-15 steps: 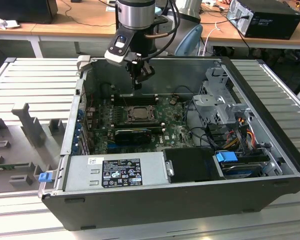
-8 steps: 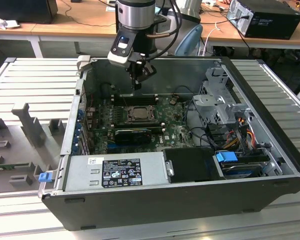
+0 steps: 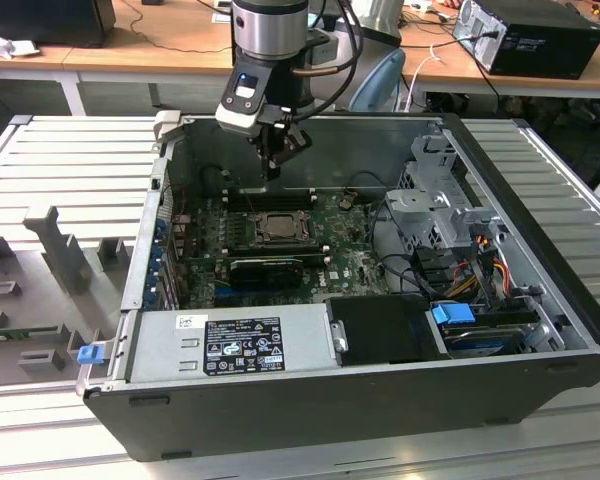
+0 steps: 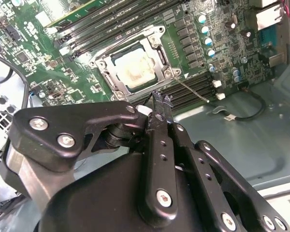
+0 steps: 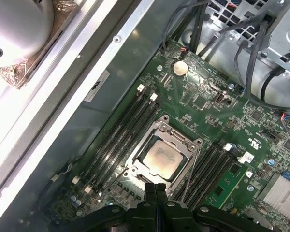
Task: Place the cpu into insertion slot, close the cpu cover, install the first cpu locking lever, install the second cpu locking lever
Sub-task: 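Install the first cpu locking lever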
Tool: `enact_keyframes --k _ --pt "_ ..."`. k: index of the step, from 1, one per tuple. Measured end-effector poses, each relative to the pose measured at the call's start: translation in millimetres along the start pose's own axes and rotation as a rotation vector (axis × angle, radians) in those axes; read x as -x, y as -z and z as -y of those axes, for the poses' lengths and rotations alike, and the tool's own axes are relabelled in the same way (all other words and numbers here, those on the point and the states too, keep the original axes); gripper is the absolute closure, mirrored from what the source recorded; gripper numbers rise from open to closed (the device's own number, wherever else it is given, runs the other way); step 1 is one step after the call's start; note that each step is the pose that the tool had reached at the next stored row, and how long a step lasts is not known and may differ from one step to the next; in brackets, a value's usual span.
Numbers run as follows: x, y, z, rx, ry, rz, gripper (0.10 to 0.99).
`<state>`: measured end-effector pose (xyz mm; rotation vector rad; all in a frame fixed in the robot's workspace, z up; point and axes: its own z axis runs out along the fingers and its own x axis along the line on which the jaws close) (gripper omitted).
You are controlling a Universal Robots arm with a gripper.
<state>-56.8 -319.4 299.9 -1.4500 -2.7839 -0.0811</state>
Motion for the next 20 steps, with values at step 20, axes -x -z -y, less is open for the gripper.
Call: enact_keyframes --k 20 --pt "0.0 -1.2 0.0 -0.007 0.179 -0.005 0.98"
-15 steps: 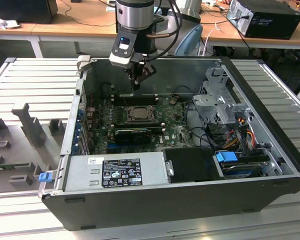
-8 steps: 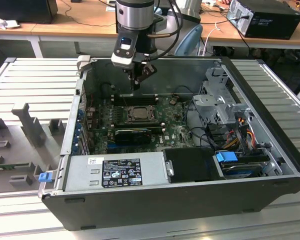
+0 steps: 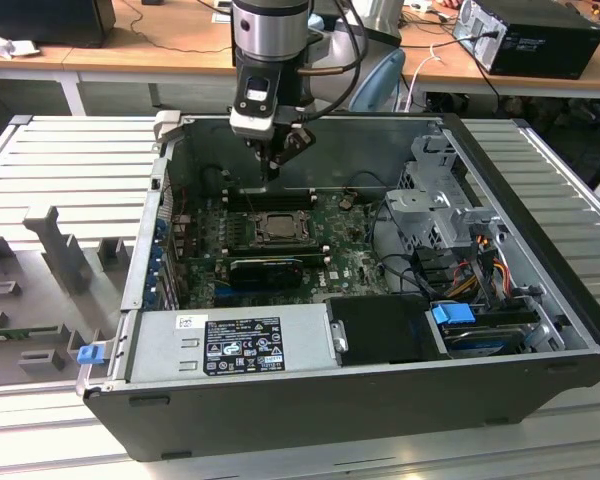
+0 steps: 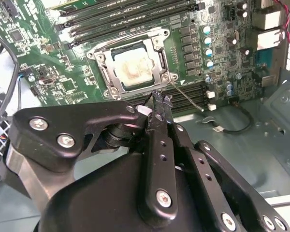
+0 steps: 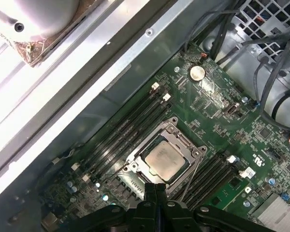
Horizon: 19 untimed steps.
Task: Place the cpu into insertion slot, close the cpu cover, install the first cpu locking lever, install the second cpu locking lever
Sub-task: 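Install the first cpu locking lever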
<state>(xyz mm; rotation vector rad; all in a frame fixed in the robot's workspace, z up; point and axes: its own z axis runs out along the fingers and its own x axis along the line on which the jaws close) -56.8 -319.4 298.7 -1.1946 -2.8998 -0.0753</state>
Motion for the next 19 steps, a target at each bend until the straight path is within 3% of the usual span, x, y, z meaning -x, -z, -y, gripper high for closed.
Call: enact_keyframes --k 4,6,9,15,19 --pt "0.0 -2.1 0.1 -0.002 0.076 -0.0029 0.98" --pt "0.1 -5.8 0.3 -0.004 0.155 -0.0066 0.98" --pt "0.2 -9.1 0.4 -0.006 0.225 -0.0095 0.98" --pt "0.3 -12.2 0.5 -0.008 0.342 -0.0144 0.98" --pt "0.3 -13.3 0.6 -0.011 0.453 -0.0191 0.98"
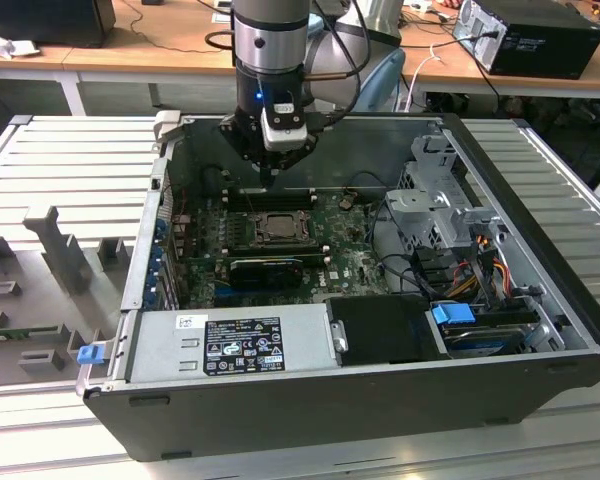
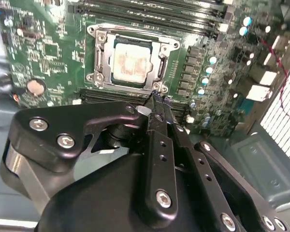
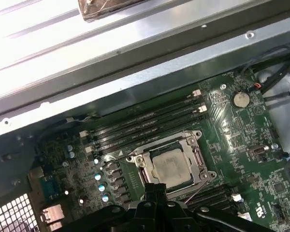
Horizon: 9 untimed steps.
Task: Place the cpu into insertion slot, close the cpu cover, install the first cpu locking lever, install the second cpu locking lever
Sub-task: 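Install the first cpu locking lever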
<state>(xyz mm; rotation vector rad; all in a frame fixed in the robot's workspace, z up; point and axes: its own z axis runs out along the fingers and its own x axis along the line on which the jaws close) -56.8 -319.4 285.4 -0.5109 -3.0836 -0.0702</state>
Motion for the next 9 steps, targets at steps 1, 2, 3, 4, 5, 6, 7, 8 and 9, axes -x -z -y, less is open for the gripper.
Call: enact_keyframes --k 1,2,3,4,5,6,7,8,9 --pt "0.0 -0.3 0.0 -0.001 0.062 -0.0027 0.98" --pt "0.0 -0.4 0.0 -0.002 0.095 -0.004 0.98" --pt "0.0 -0.4 0.0 -0.003 0.125 -0.0052 0.98" --pt "0.0 -0.4 0.0 -0.003 0.156 -0.0065 0.98" --pt "0.0 -0.5 0.0 -0.004 0.183 -0.0077 0.98" --pt "0.0 -0.4 0.0 -0.004 0.194 -0.0081 0.98" --pt "0.0 -0.4 0.0 -0.005 0.204 -0.0086 0.98" --pt "0.0 -0.5 0.0 -0.005 0.226 -0.0095 0.98" --pt "0.0 -0.6 0.0 -0.005 0.246 -0.0104 0.98"
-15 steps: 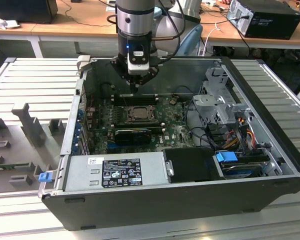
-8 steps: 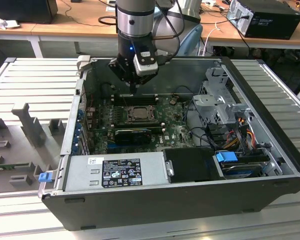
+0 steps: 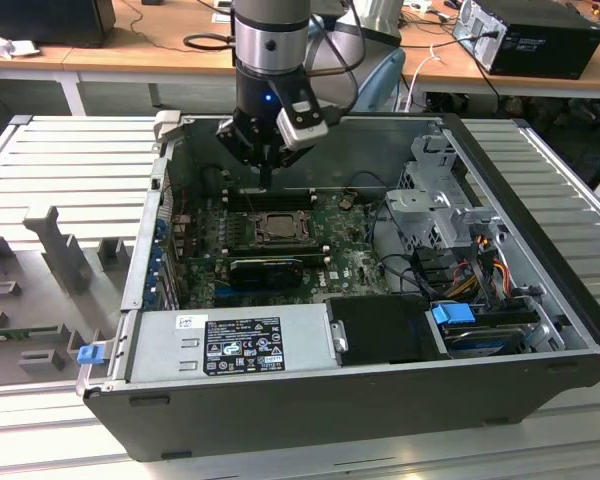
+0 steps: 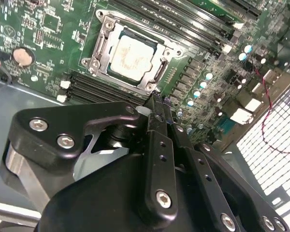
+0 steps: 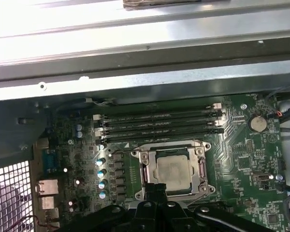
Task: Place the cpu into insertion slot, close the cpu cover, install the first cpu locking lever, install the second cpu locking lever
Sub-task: 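Install the first cpu locking lever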
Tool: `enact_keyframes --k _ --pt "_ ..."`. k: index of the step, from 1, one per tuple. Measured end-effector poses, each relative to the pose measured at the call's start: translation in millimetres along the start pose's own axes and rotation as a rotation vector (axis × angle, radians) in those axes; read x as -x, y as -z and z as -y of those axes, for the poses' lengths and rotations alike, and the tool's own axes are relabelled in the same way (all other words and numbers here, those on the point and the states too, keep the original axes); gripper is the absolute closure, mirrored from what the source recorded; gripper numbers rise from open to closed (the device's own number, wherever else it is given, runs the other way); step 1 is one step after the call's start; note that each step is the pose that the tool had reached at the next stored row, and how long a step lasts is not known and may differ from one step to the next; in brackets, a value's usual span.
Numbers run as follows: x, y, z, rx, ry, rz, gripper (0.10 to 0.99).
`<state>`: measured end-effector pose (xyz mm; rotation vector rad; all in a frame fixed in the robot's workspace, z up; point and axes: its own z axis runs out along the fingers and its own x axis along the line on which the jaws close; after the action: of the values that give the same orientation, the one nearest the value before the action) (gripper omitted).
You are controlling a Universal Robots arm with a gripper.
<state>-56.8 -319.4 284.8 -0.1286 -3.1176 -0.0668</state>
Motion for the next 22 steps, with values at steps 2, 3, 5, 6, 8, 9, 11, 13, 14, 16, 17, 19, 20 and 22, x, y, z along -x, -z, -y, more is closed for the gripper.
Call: enact_keyframes --k 2,3,5,6,8,9,11,13,14,16,17,19,20,22 --pt "0.0 0.0 0.0 -0.001 0.025 -0.001 0.98" --pt "0.0 -0.1 0.0 -0.001 0.039 -0.0016 0.98" --pt "0.0 -0.2 0.0 -0.001 0.066 -0.0027 0.98" --pt "0.0 -0.2 0.0 -0.002 0.075 -0.0031 0.98" --pt "0.0 -0.2 0.0 -0.002 0.092 -0.0038 0.98" --pt "0.0 -0.3 0.0 -0.002 0.101 -0.0033 0.98" --pt "0.0 -0.4 0.0 -0.003 0.12 -0.0009 0.98" --pt "-0.4 -1.4 0.1 -0.002 0.14 0.0003 0.98" --pt "-5.0 -2.4 0.6 -0.001 0.142 0.003 0.98" --pt "-14.9 -3.0 1.4 0.0 0.143 0.0104 0.98" --pt "-17.6 -3.0 1.6 0.0 0.143 0.0112 0.98" --pt "-23.8 -3.1 2.1 0.0 0.143 0.015 0.98" --pt "-25.2 -3.2 2.2 0.0 0.144 0.0177 0.98" --pt "-27.8 -3.2 2.4 0.0 0.144 0.0246 0.98"
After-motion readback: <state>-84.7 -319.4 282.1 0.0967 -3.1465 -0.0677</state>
